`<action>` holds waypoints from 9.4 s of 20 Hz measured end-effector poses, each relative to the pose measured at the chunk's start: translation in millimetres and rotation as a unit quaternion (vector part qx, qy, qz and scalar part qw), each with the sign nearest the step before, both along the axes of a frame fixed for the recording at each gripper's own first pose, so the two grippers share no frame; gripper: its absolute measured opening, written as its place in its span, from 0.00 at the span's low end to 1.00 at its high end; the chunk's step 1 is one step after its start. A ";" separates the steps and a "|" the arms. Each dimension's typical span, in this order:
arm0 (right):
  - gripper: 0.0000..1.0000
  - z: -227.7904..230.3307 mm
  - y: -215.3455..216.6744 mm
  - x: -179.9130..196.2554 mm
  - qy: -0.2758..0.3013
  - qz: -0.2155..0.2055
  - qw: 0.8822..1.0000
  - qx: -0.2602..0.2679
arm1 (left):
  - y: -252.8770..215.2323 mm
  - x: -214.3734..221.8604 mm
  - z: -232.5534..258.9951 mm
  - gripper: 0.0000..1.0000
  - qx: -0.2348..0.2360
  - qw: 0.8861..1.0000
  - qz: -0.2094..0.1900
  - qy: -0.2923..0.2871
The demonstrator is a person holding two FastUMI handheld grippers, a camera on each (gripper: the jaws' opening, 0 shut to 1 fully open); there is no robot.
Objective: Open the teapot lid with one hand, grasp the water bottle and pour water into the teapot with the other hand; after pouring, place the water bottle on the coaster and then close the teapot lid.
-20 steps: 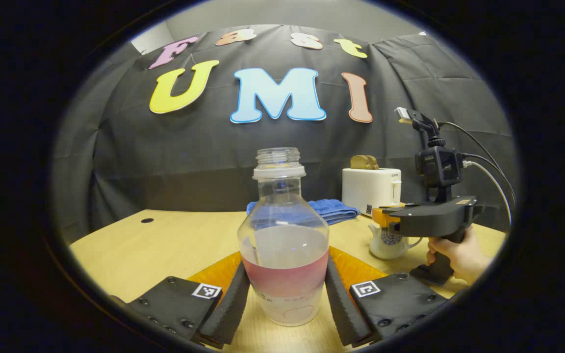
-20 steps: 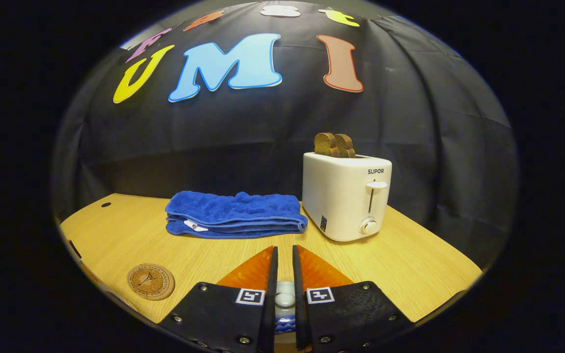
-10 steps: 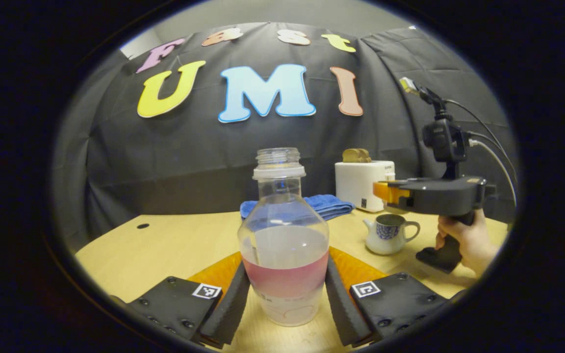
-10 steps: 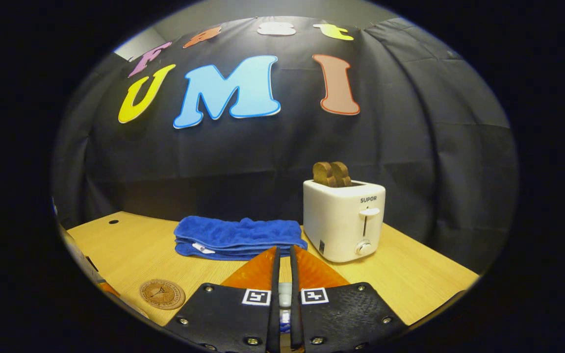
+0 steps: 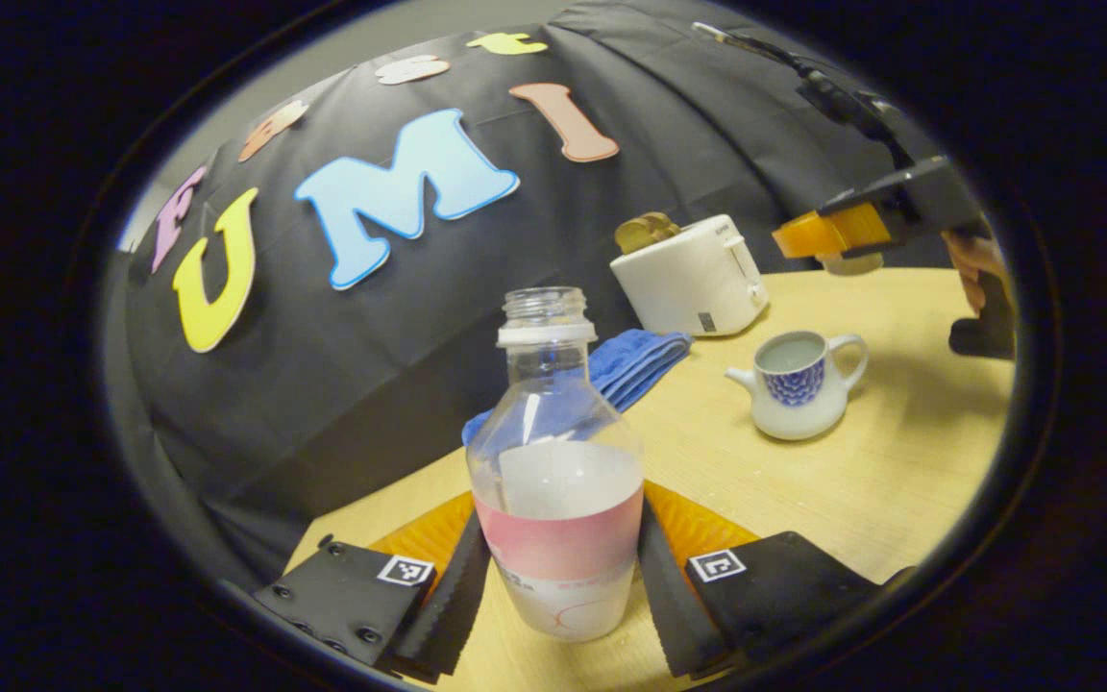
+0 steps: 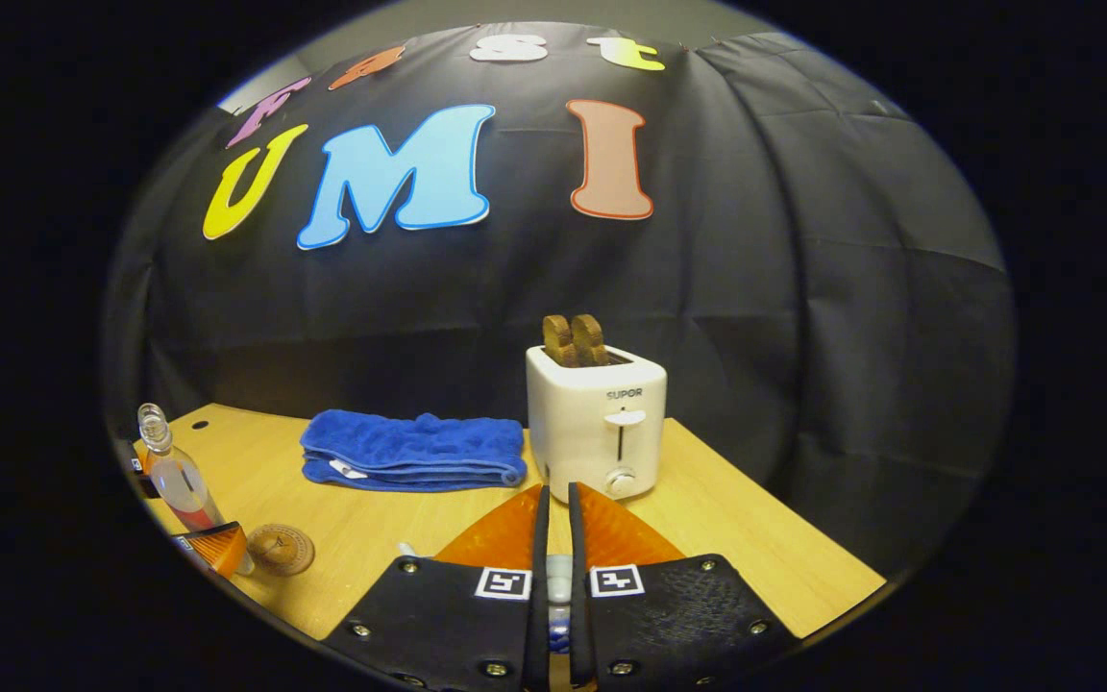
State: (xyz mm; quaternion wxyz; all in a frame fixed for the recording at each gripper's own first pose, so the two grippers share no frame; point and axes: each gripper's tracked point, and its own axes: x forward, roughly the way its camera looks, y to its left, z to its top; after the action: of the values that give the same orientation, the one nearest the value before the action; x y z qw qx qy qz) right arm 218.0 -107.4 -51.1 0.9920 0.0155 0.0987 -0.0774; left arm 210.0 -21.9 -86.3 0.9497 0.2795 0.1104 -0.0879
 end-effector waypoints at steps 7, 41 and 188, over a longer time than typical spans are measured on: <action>0.08 10.5 -23.3 -9.4 -0.006 -0.022 1.000 0.008 | -26.1 31.0 3.5 0.87 0.167 0.984 -0.055 0.005; 0.08 12.6 -63.1 -21.4 -0.020 -0.067 0.994 0.081 | -91.9 57.4 29.9 0.87 0.649 0.733 -0.202 -0.024; 0.08 -3.0 21.8 0.8 -0.002 0.040 0.998 0.049 | 26.9 18.6 31.5 1.00 -0.297 0.951 0.045 -0.070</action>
State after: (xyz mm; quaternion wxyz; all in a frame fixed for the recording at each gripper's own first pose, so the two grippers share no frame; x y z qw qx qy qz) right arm 218.9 -85.6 -54.2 0.9925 0.0600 0.1010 -0.0330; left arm 228.6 5.0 -54.8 0.9981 -0.0148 0.0250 -0.0542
